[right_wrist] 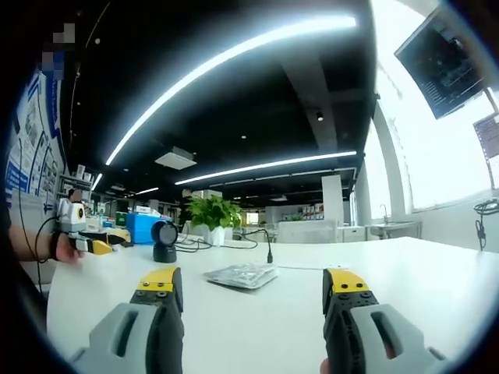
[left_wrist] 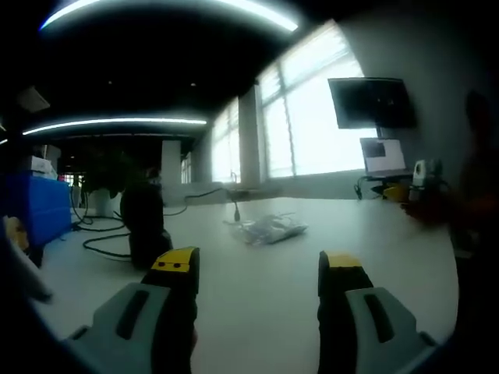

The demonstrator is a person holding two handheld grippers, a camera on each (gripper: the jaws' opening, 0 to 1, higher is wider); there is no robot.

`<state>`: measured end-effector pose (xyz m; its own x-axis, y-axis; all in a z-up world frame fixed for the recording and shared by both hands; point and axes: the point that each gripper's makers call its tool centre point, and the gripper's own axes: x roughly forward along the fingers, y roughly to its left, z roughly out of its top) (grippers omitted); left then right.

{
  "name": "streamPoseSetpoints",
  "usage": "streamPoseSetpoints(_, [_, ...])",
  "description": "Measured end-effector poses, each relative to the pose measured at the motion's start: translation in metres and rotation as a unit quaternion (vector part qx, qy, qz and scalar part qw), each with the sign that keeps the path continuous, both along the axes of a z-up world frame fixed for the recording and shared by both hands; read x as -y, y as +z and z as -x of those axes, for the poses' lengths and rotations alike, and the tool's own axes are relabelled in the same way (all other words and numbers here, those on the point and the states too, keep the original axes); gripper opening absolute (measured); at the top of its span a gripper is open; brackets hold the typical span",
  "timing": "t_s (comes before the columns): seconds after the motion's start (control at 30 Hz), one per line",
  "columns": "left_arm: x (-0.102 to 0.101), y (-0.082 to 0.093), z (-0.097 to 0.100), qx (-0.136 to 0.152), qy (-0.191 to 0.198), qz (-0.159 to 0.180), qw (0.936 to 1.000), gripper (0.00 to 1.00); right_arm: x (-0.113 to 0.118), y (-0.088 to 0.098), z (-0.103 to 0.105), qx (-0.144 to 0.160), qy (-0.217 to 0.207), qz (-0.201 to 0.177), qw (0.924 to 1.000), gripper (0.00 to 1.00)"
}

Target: Clip sheet goods on table flip sheet goods clip sheet goods scan sheet goods put sheet goods back to table

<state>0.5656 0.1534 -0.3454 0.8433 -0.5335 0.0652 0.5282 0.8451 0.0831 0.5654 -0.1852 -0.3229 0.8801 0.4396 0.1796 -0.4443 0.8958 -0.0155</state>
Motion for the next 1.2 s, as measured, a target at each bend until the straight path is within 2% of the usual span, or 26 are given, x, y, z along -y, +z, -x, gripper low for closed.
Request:
streamPoseSetpoints(0.1, [-0.001,0.000,-0.005,-0.002,-0.004,-0.002,1.0000,0.54,-0.001,-0.001,0.000,-0.002,0.000,0.002,1.0000,0.67])
streamPoseSetpoints(0.13, [-0.003,0.001,-0.008,-0.007,-0.003,0.013,0.9999,0.54,-0.001,-0.001,0.000,-0.002,0.000,0.002,1.0000,0.67])
streamPoseSetpoints(0.2, [-0.016,0.001,-0.016,0.002,0.026,-0.018,0.9995,0.54,-0.001,-0.001,0.000,-0.003,0.000,0.003,1.0000,0.67])
streamPoseSetpoints(0.27, [-0.015,-0.001,-0.014,-0.012,0.020,0.012,0.9996,0.54,0.000,-0.001,0.000,-0.002,0.000,0.001,1.0000,0.66])
streamPoseSetpoints(0.5, [-0.005,-0.001,-0.006,0.005,0.016,-0.020,0.9997,0.53,0.001,-0.001,0.000,-0.002,0.000,0.000,1.0000,0.66])
streamPoseSetpoints(0.7, [-0.014,0.003,-0.008,0.002,0.025,0.010,0.9996,0.53,0.001,-0.001,0.000,-0.004,-0.001,0.000,1.0000,0.66])
streamPoseSetpoints(0.93, [-0.014,0.001,-0.009,0.000,0.028,0.002,0.9996,0.53,0.001,-0.001,0.000,-0.004,0.001,-0.001,1.0000,0.66])
streamPoseSetpoints(1.2, [-0.014,0.003,-0.008,-0.001,0.025,0.013,0.9996,0.53,0.002,-0.001,0.000,-0.002,-0.002,0.000,1.0000,0.65])
